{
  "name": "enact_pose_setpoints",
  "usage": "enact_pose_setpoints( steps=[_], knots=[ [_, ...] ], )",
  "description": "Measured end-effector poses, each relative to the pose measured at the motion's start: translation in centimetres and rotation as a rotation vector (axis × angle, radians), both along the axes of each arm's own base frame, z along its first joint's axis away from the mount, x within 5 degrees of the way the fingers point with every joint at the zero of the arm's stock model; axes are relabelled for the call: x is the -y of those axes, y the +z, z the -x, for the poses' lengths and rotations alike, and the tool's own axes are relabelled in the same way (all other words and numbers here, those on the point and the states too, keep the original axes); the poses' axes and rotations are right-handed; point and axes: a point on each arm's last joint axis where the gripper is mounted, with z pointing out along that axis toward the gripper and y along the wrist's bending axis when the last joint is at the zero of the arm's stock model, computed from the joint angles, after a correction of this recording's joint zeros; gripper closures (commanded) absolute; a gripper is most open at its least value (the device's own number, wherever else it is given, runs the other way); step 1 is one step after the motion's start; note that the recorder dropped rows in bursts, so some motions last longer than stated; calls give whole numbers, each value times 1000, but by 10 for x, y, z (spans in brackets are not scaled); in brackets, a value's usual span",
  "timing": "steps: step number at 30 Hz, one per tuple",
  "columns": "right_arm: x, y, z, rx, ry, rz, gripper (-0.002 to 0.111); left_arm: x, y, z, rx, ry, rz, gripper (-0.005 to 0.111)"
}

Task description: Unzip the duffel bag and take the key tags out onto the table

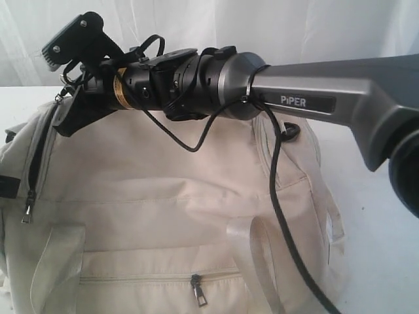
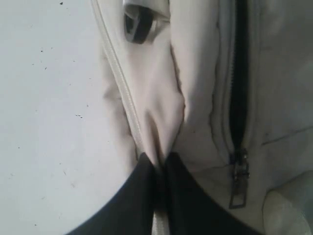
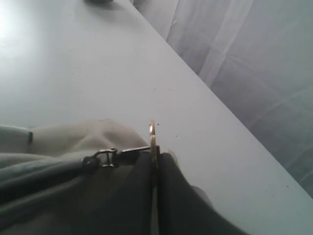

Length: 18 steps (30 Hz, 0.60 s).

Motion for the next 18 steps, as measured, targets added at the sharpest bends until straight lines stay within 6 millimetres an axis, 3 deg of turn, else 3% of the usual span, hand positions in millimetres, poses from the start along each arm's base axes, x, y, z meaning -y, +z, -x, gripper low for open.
enact_pose_setpoints(
  steps=[9, 18],
  knots=[
    [4, -18, -30, -11, -42, 8, 108, 0, 0, 0, 4, -14, -10, 107],
    [12, -19, -49, -37, -107, -19, 108, 0, 1, -1, 13, -15, -5, 107]
  ],
)
